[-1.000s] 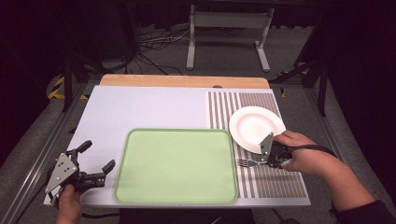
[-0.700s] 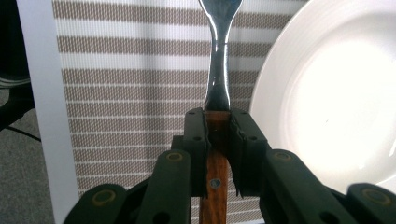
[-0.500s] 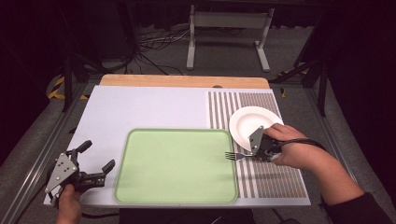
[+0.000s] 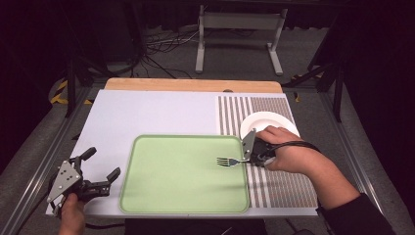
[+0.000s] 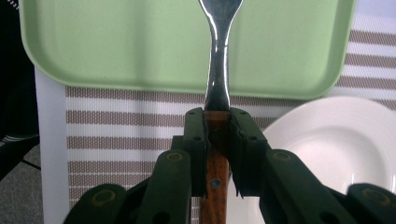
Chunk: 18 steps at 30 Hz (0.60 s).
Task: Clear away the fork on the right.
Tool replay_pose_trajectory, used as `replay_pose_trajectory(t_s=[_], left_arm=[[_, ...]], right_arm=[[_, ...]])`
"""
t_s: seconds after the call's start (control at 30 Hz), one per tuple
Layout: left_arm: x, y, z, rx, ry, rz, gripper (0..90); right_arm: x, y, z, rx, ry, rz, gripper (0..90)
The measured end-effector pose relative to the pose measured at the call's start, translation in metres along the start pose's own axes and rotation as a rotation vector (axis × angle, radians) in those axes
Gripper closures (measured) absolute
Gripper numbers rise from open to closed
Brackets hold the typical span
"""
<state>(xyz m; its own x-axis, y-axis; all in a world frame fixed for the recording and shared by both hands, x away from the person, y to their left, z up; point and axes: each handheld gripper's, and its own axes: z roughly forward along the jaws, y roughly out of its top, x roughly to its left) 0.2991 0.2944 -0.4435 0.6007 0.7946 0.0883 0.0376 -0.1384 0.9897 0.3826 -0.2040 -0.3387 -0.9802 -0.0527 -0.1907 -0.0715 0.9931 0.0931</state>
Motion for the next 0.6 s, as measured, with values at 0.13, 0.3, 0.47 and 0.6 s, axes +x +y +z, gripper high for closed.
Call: replay_pose_trajectory(t_s=[0.13, 0.3, 0.47, 0.6], left_arm=[[0.0, 0.0, 0.0, 0.0, 0.0, 0.0, 0.0], [0.0, 0.0, 0.0, 0.003, -0.005, 0.003, 0.0], [0.0, 0.0, 0.0, 0.001, -0.004, 0.001, 0.0], [0.0, 0.0, 0.0, 0.0, -0.005, 0.001, 0.0]], right_arm=[[-0.001, 0.012, 0.001, -0.01, 0.0, -0.013, 78.1], [-0.001, 0.029, 0.004, -0.033, 0.004, -0.027, 78.1], [0.0, 0.048, 0.003, -0.051, 0.012, -0.022, 78.2], [0.0, 0.054, 0.004, -0.088, 0.02, 0.053, 78.1]])
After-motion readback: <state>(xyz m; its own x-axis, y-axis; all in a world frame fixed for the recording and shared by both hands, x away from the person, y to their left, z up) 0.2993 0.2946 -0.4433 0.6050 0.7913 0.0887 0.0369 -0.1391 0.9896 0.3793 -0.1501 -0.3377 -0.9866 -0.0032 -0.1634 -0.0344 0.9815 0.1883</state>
